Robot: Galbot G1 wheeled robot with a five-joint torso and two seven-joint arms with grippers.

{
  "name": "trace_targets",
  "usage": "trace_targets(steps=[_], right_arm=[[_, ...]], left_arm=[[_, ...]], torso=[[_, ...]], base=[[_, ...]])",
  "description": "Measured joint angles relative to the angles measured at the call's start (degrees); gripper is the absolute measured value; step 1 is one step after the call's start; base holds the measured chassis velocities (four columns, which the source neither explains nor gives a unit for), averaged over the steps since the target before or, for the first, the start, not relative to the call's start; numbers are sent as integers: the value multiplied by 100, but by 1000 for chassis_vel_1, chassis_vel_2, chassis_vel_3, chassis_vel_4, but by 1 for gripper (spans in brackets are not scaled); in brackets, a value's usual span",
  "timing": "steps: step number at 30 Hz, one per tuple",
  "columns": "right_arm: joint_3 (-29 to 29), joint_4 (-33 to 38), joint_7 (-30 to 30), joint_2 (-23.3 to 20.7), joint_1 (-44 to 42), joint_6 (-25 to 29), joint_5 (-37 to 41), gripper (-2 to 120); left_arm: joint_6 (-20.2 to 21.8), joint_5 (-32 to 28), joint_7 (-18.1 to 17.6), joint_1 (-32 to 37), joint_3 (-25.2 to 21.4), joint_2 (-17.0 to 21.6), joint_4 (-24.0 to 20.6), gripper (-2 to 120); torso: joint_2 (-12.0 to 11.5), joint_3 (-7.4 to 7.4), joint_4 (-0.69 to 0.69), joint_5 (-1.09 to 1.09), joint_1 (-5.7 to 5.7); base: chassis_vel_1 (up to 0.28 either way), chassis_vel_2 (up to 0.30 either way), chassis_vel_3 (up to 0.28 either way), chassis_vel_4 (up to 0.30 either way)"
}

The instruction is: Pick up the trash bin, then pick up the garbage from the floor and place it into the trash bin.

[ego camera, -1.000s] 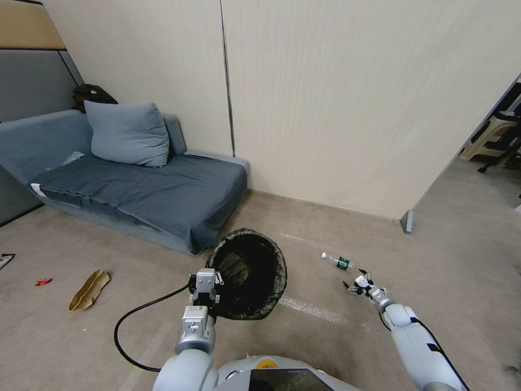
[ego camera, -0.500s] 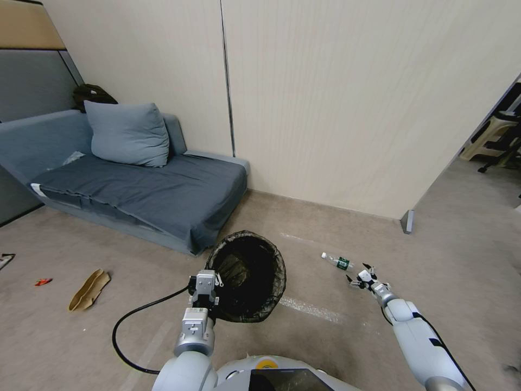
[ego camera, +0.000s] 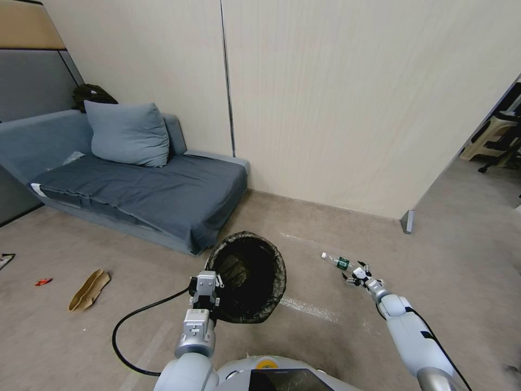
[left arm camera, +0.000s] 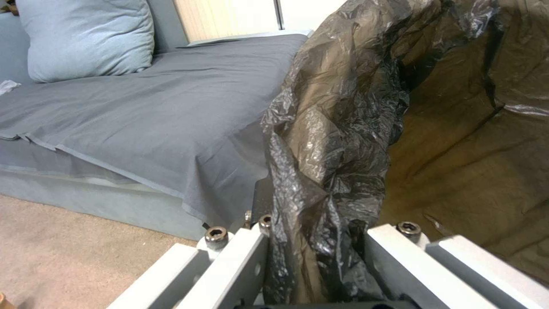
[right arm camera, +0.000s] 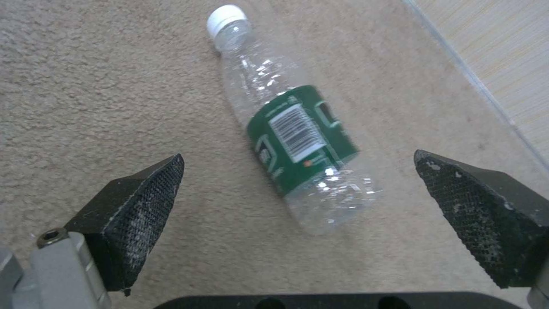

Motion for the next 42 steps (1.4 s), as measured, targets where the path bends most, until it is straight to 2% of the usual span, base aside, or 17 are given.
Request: trace_targets(steps=[9,29,42], right_arm=[[-49,-290,1,138,276,-152,237,100],[-146,-595,30,125,770,-204,346,100],[-288,-1162,26,392,1324,-286,317,100]], left_arm=[[-23,57,5,60,-12,1,2,1],[-43,108,9,84,-21,2,38,1],[-55,167,8,145,-56,-19,52,1]], torso=[[0,0,1,0,0],[0,0,0,0,0],[0,0,1,0,0]], base=[[0,0,0,0],[0,0,0,0],[0,0,0,0]])
